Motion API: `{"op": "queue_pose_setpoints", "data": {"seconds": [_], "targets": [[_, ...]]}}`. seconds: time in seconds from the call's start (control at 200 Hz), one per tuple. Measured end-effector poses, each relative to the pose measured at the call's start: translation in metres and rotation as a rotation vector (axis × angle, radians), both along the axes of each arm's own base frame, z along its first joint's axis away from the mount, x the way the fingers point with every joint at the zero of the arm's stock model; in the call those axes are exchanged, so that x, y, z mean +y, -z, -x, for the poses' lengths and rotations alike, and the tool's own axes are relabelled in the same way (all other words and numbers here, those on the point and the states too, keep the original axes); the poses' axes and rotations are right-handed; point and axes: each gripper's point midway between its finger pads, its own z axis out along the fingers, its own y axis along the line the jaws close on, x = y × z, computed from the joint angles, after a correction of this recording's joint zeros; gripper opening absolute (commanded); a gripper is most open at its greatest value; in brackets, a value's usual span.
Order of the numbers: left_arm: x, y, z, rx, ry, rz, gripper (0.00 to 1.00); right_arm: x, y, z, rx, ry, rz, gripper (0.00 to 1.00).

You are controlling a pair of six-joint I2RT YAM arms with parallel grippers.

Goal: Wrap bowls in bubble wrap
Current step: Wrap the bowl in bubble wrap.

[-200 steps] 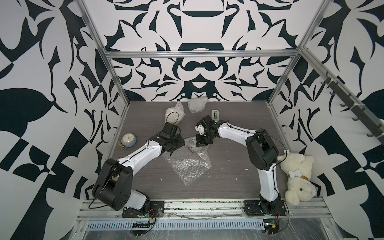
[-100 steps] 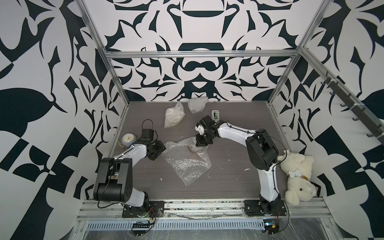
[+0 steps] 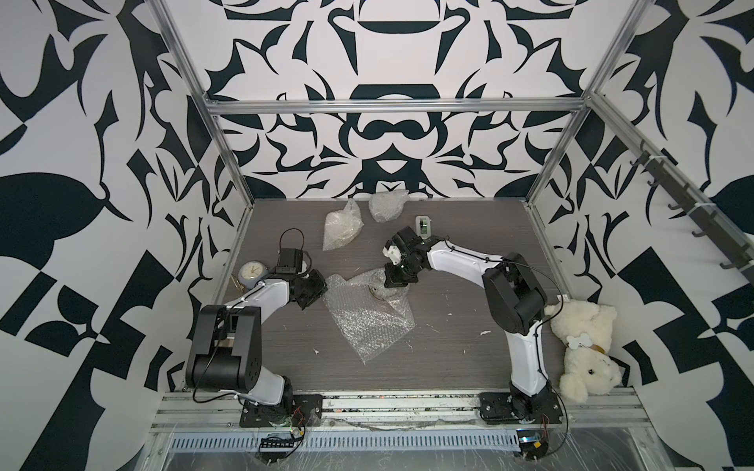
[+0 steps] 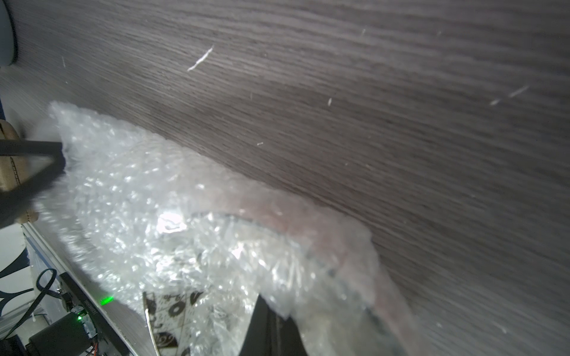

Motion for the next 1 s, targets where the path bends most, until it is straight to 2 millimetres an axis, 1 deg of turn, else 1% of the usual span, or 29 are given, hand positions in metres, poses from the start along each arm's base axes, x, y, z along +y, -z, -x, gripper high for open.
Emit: {"op": "queue_pose_setpoints", "data": {"seconds": [0.015,0.115,0.19,0.225,0.305,0.395,0.48,0.55,0.645,0.72,0.89,0.935,1.0], "targets": [[-0.002,-0.004,-0.002,-0.011,0.005,0.005,0.06,0.0,0.0,0.0,0.0,0.0,0.0,0.01],[-0.022,-0.051,-0.014,-0.12,0.062,0.075,0.06,0.0,0.0,0.0,0.0,0.0,0.0,0.01],[-0.039,-0.082,-0.015,-0.184,0.109,0.127,0.06,0.0,0.0,0.0,0.0,-0.001,0.0,0.0],[-0.047,-0.093,-0.013,-0.205,0.132,0.147,0.06,0.001,0.0,0.0,-0.001,-0.001,-0.001,0.01],[-0.068,-0.112,-0.005,-0.234,0.192,0.187,0.06,0.001,0.0,0.0,-0.002,-0.003,-0.002,0.01],[-0.091,-0.12,0.006,-0.237,0.256,0.226,0.06,0.002,0.0,0.001,0.0,-0.005,-0.003,0.0],[-0.113,-0.122,0.016,-0.225,0.309,0.265,0.06,0.003,0.001,0.002,0.004,-0.008,-0.007,0.0],[-0.13,-0.122,0.02,-0.219,0.345,0.297,0.06,0.004,0.001,0.002,0.008,-0.01,-0.014,0.0],[-0.147,-0.113,0.022,-0.198,0.376,0.314,0.06,0.005,0.0,0.003,0.013,-0.011,-0.022,0.0],[-0.154,-0.098,0.024,-0.175,0.381,0.32,0.06,0.006,0.0,0.003,0.015,-0.012,-0.027,0.0],[-0.16,-0.052,0.03,-0.075,0.366,0.338,0.06,0.009,-0.001,0.004,0.025,-0.006,-0.045,0.0],[-0.163,-0.044,0.031,-0.059,0.365,0.34,0.06,0.01,-0.001,0.004,0.029,-0.003,-0.051,0.0],[-0.17,-0.038,0.033,-0.047,0.376,0.344,0.06,0.01,-0.001,0.004,0.034,0.0,-0.058,0.0]]}}
